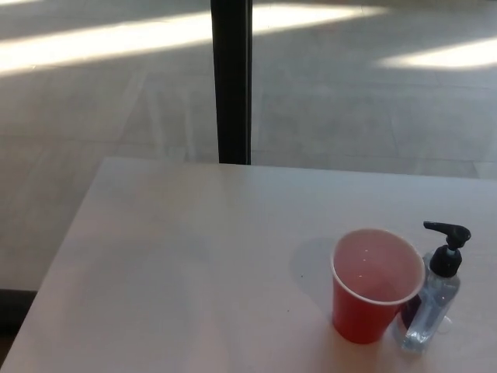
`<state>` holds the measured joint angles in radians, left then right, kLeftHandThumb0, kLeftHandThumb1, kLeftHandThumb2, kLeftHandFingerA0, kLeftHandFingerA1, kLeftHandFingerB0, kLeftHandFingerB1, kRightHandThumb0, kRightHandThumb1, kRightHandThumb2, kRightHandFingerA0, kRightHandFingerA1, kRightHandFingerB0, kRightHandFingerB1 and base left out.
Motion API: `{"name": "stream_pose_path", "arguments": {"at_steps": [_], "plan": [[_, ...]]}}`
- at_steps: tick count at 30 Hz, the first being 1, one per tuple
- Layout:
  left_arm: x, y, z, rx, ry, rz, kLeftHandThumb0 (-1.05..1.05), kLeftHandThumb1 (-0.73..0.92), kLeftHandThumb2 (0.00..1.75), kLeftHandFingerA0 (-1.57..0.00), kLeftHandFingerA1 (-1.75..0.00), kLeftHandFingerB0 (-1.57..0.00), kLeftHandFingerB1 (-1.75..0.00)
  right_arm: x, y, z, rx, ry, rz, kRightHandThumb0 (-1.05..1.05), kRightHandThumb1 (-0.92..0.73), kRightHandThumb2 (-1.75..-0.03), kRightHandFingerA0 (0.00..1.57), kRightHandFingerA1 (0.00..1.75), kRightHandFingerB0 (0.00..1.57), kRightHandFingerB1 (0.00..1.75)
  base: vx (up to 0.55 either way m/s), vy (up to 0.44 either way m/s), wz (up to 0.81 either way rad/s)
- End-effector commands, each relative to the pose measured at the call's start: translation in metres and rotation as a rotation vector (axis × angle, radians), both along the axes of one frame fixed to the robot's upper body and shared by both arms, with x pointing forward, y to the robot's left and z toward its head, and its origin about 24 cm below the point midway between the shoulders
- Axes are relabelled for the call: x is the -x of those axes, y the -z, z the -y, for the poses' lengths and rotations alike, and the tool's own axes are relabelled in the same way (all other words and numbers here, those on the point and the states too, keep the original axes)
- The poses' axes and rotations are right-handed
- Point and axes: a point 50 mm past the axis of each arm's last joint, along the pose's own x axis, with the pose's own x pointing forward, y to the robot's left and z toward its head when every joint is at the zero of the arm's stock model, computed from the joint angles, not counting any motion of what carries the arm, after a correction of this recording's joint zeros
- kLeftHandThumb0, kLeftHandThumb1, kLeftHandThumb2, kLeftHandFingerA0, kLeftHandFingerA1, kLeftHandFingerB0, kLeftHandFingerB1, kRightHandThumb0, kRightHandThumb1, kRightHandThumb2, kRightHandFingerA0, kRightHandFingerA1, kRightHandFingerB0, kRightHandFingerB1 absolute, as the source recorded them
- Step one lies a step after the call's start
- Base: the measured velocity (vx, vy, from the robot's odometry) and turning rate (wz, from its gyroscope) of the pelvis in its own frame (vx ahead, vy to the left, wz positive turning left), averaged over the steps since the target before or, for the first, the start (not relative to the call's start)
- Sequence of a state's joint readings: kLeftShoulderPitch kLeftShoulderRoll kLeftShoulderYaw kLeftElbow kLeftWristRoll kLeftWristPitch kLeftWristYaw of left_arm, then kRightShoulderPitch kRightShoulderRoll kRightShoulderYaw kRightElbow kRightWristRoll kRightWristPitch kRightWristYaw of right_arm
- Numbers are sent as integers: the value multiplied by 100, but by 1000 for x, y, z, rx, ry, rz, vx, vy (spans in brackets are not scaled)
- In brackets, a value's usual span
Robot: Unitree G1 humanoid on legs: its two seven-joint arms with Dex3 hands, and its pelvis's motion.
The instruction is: The robot uses its right hand fist to press the hand soap kept in the middle of the table to get liquid hand soap out
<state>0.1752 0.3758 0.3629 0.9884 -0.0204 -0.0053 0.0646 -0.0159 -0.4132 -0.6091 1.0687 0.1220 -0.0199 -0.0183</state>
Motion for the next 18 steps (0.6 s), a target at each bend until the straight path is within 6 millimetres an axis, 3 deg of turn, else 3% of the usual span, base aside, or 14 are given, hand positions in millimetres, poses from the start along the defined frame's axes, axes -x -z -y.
{"name": "stream_pose_path", "arguments": {"at_steps": [1,2,5,6,7,8,9,10,11,12,13,16,17,18], "plan": [[4,-15,-23,-72,-154,57,-29,40,91,-79,-95,-60,-82,0,-39,40,79,310,206,-51,-61,-94,58,99,2,29,0,0,0],[4,-15,-23,-65,-170,67,-29,40,92,-80,-97,-59,-82,-3,-44,43,108,314,214,-50,-76,-64,35,98,3,19,0,0,0],[3,-15,-22,-60,-170,76,-29,37,94,-83,-101,-59,-84,-11,-58,51,150,302,235,-58,-80,-63,28,113,0,21,0,0,0],[2,-15,-22,-62,-171,75,-29,37,94,-83,-101,-60,-85,-16,-63,53,157,314,256,-58,-81,-64,9,78,0,21,0,0,0],[2,-15,-22,-67,-169,69,-29,38,93,-82,-100,-61,-85,-32,-79,57,152,357,372,-51,-78,-66,18,74,5,25,0,0,0],[2,-15,-22,-67,-170,67,-28,39,92,-82,-100,-62,-85,-44,-90,59,145,348,465,-46,-83,-69,0,50,5,22,0,0,0],[2,-15,-22,-67,-164,68,-28,38,93,-81,-98,-61,-84,-60,-106,60,168,315,543,-39,-89,-64,30,92,13,35,0,0,0],[2,-15,-21,-65,-166,72,-28,38,93,-81,-98,-58,-82,-70,-116,60,183,301,584,-35,-89,-65,72,81,35,44,0,0,0],[2,-15,-21,-61,-173,77,-28,38,93,-81,-98,-58,-82,-75,-123,60,191,296,607,-35,-89,-65,72,81,35,44,0,0,0],[2,-15,-21,-60,-175,81,-28,36,94,-82,-102,-59,-85,-82,-131,60,203,275,628,-28,-72,-86,120,104,86,72,0,0,0],[2,-15,-21,-59,-178,81,-29,37,94,-80,-98,-58,-83,-97,-148,59,214,230,687,-26,-58,-114,129,121,95,93,0,0,0],[2,-14,-21,-57,-182,74,-27,39,93,-80,-98,-58,-82,-120,-172,52,217,145,794,-51,-48,-122,144,135,128,105,0,0,0],[0,-14,-20,-59,-172,72,-27,39,93,-81,-98,-60,-84,-128,-182,48,231,116,828,-80,-48,-125,157,145,129,117,0,0,0],[0,-14,-20,-62,-163,71,-27,39,93,-81,-98,-60,-84,-139,-195,39,248,72,875,-80,-48,-125,157,145,129,117,-40,-13,8]]}}
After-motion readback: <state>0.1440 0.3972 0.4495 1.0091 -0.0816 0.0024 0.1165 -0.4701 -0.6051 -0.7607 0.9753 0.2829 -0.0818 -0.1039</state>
